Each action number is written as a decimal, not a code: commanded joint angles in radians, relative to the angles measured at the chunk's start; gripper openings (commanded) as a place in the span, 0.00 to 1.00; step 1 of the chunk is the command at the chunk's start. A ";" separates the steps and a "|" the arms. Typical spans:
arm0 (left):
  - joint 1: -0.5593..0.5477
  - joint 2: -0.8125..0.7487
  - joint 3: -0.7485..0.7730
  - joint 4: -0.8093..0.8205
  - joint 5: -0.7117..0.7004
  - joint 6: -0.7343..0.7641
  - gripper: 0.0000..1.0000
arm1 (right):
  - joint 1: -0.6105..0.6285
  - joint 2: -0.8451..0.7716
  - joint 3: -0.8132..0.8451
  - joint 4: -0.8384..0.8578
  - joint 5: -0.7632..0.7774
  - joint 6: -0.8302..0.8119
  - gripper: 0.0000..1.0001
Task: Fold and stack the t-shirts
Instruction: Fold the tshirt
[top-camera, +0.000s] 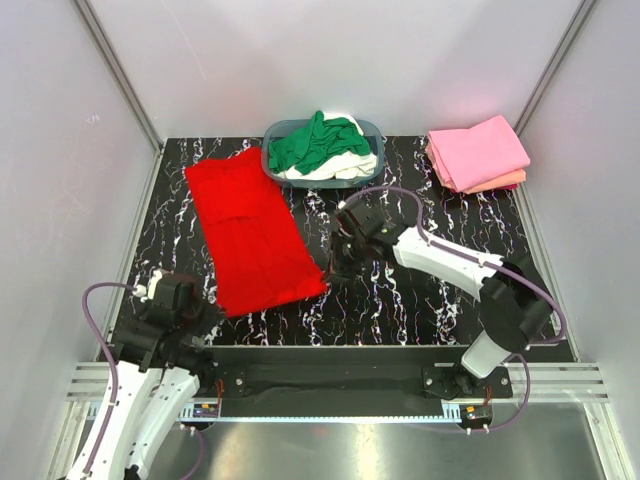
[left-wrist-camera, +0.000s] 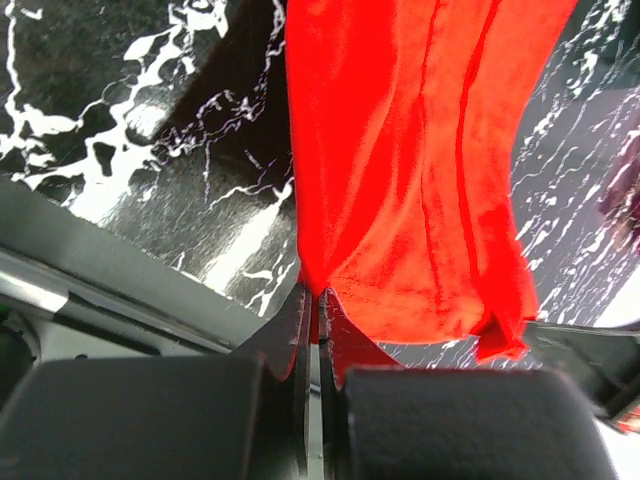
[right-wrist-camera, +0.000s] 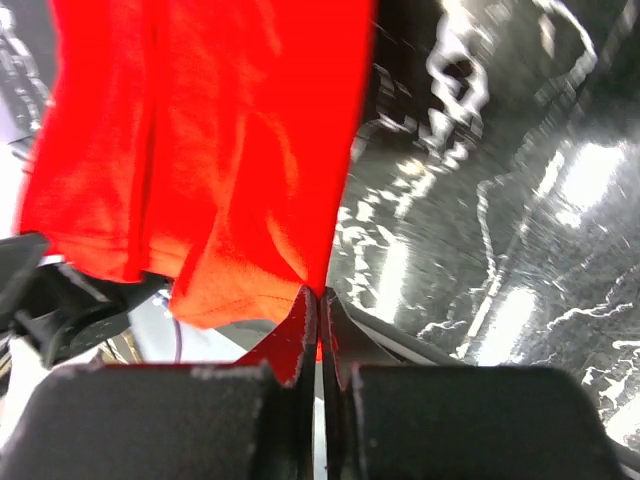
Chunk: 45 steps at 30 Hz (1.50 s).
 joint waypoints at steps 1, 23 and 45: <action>-0.002 0.042 0.053 -0.002 0.002 0.040 0.00 | -0.015 0.052 0.166 -0.096 0.027 -0.079 0.00; 0.197 0.700 0.267 0.392 -0.010 0.329 0.00 | -0.153 0.752 1.186 -0.470 -0.185 -0.292 0.00; 0.343 1.159 0.517 0.509 0.011 0.455 0.00 | -0.219 1.051 1.515 -0.294 -0.286 -0.230 0.06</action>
